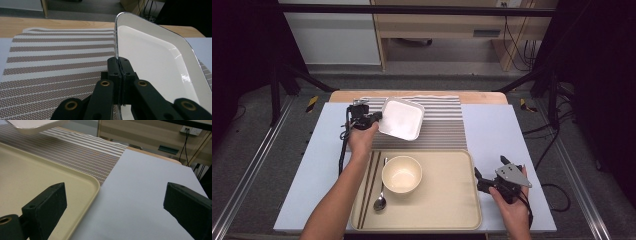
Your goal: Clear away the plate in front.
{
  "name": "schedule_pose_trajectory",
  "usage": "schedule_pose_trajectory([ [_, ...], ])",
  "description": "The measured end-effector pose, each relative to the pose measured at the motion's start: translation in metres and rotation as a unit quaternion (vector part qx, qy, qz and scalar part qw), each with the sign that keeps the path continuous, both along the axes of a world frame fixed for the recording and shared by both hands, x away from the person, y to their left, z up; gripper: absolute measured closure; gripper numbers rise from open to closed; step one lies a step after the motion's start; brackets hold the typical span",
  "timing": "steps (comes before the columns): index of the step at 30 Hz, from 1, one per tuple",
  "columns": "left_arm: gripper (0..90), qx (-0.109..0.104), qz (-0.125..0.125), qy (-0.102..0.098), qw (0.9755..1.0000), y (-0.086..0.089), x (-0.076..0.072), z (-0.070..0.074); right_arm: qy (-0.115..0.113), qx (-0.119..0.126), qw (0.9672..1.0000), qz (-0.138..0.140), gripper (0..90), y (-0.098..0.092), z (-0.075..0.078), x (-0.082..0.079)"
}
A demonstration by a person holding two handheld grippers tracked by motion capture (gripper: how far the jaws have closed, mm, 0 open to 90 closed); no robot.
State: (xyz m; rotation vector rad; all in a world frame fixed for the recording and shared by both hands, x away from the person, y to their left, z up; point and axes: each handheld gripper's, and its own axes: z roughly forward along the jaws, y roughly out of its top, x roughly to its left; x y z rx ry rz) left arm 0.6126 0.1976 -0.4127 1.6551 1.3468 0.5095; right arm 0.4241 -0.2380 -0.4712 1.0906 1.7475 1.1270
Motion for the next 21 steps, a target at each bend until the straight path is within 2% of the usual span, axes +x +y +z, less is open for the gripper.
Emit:
schedule_pose_trajectory([
  [7,89.1,-0.019,-0.03,-0.021,0.9991,-0.008,-0.018,0.02,-0.005,0.005,0.9999,-0.007,6.0,0.007,0.007,-0.001],
  [9,89.1,-0.023,-0.038,-0.026,0.9986,-0.01,-0.023,0.025,-0.015,0.012,0.9998,-0.001,6.5,0.011,0.014,-0.002],
  [15,89.1,-0.03,-0.066,-0.036,0.9968,-0.023,-0.034,0.036,-0.032,0.002,0.9992,0.024,9.5,0.027,0.032,-0.003],
  [18,89.1,-0.032,-0.08,-0.044,0.9953,-0.031,-0.04,0.041,-0.036,0.01,0.9986,0.037,12.4,0.035,0.038,-0.003],
  [21,89.1,-0.033,-0.095,-0.051,0.9937,-0.041,-0.05,0.046,-0.04,0.038,0.9974,0.047,16.6,0.041,0.047,-0.004],
])
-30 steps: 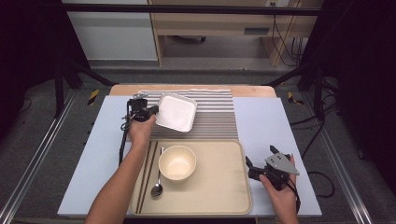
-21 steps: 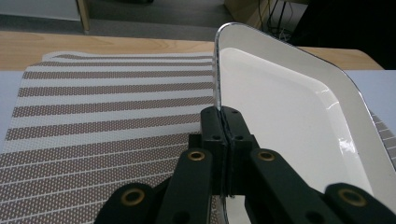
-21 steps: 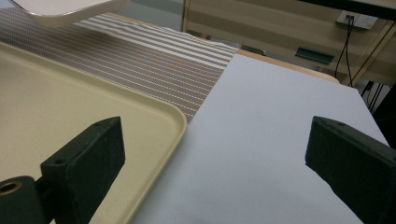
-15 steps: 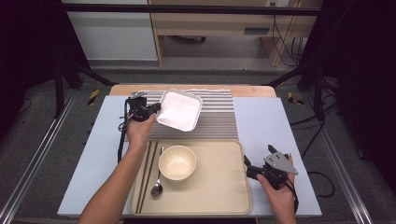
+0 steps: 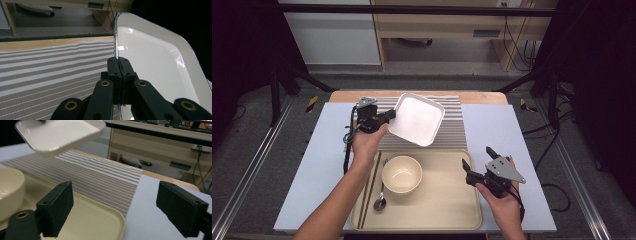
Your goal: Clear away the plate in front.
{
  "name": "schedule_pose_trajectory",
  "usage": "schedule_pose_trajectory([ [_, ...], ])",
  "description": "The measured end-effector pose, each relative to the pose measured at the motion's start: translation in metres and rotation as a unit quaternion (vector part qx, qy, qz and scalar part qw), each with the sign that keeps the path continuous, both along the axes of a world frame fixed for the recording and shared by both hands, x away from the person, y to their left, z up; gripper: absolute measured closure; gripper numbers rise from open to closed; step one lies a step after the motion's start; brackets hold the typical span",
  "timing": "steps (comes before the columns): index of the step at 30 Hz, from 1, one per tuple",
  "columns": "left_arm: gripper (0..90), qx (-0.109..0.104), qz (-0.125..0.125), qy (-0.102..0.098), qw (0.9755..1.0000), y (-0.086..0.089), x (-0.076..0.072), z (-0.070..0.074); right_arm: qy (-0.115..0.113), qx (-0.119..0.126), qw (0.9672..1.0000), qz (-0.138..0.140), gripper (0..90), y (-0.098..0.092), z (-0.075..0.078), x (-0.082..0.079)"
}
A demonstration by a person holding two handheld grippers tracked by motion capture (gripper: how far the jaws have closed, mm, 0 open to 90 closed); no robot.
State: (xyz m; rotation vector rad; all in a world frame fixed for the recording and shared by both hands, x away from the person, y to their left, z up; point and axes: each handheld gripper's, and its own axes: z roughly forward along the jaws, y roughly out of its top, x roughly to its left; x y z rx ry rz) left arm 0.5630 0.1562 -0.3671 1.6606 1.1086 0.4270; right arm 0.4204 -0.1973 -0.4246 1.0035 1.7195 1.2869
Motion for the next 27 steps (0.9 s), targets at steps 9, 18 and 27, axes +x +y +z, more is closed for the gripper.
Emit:
schedule_pose_trajectory([
  [9,89.1,-0.006,-0.04,-0.022,0.999,-0.026,-0.029,0.014,-0.014,0.056,0.9982,0.018,18.8,0.017,0.026,-0.001],
  [18,89.1,-0.005,-0.057,-0.027,0.998,-0.041,-0.041,0.013,0.002,0.088,0.9957,0.027,21.9,0.03,0.025,0.006],
  [27,89.1,-0.006,-0.055,-0.031,0.998,-0.052,-0.045,0.009,0.028,0.103,0.994,0.024,36.6,0.034,0.019,0.014],
])
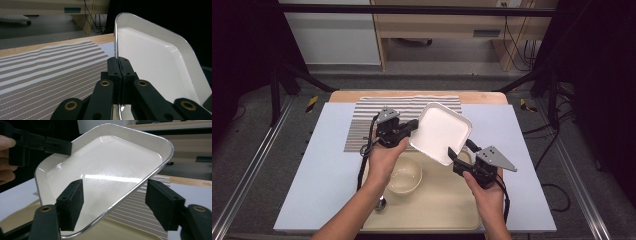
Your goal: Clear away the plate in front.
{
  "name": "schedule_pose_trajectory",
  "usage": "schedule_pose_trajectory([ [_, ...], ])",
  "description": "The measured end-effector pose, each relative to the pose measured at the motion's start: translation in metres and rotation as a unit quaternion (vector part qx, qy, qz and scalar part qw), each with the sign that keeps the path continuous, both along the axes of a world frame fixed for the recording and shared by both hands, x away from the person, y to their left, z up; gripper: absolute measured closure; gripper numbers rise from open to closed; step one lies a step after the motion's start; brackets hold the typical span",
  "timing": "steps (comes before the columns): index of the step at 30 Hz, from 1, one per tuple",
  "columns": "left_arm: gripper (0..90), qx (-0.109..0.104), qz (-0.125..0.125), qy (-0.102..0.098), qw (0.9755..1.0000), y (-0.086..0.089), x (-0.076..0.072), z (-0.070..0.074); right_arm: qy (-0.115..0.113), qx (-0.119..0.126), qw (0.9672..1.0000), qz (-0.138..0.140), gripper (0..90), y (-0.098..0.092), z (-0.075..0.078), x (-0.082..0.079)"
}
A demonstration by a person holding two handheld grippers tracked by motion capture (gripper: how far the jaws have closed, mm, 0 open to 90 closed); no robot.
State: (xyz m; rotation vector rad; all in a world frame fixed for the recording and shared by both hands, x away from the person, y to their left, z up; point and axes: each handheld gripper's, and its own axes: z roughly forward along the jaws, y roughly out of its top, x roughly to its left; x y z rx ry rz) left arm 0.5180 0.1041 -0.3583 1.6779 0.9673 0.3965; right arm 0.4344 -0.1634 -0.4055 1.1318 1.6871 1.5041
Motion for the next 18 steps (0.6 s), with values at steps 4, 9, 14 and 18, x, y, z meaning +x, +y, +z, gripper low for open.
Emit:
schedule_pose_trajectory([
  [4,89.1,-0.001,0.014,-0.005,0.9999,-0.004,-0.004,0.0,0.007,-0.004,0.9999,-0.01,45.1,0.0,-0.002,0.003],
  [9,89.0,-0.001,0.035,-0.014,0.9993,-0.008,-0.01,-0.003,0.008,-0.006,0.9994,-0.032,57.6,-0.002,0.0,0.004],
  [14,88.7,-0.007,0.048,-0.023,0.9985,-0.014,-0.021,-0.007,0.004,0.001,0.9982,-0.06,69.8,-0.007,0.005,0.006],
  [18,88.0,-0.008,0.052,-0.029,0.9982,-0.02,-0.028,-0.01,0.002,0.008,0.9969,-0.078,77.6,-0.012,0.009,0.01],
])
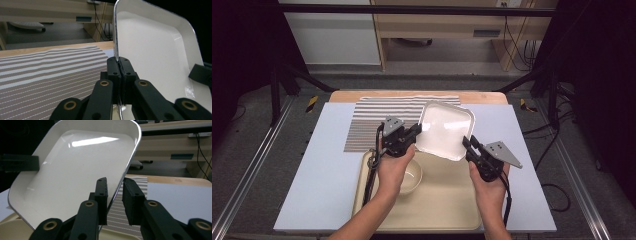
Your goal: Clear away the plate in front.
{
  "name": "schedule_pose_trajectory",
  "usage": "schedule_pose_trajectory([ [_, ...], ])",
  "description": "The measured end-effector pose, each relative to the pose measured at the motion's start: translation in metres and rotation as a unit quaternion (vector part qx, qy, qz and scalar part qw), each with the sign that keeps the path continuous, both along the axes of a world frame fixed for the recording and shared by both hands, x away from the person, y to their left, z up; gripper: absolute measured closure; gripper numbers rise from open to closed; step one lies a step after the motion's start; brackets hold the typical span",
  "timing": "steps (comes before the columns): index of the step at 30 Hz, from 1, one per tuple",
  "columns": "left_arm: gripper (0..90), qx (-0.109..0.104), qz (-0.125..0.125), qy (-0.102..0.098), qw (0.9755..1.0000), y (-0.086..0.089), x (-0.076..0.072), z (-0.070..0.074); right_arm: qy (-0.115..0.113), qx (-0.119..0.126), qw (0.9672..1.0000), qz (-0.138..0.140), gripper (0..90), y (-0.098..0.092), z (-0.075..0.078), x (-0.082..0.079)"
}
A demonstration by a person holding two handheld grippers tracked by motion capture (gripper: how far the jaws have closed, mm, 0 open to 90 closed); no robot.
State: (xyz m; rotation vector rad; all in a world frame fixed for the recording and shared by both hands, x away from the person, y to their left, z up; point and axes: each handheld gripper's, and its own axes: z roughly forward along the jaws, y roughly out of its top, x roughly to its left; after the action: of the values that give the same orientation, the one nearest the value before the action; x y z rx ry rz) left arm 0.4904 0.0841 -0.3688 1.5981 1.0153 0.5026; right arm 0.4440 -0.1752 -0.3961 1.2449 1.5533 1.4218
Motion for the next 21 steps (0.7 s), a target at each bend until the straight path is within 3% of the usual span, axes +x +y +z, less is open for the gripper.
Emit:
schedule_pose_trajectory([
  [7,86.6,0.012,-0.008,-0.007,0.9999,-0.009,-0.006,-0.005,0.006,0.023,0.9996,-0.012,88.3,-0.011,0.008,0.01],
  [16,83.3,0.014,-0.016,-0.019,0.9996,-0.009,-0.009,-0.005,0.032,0.034,0.9989,-0.001,89.3,-0.015,0.019,0.017],
  [21,69.6,0.029,-0.022,-0.056,0.9978,-0.008,-0.016,-0.001,0.048,0.027,0.9984,-0.01,89.3,-0.02,0.02,0.021],
])
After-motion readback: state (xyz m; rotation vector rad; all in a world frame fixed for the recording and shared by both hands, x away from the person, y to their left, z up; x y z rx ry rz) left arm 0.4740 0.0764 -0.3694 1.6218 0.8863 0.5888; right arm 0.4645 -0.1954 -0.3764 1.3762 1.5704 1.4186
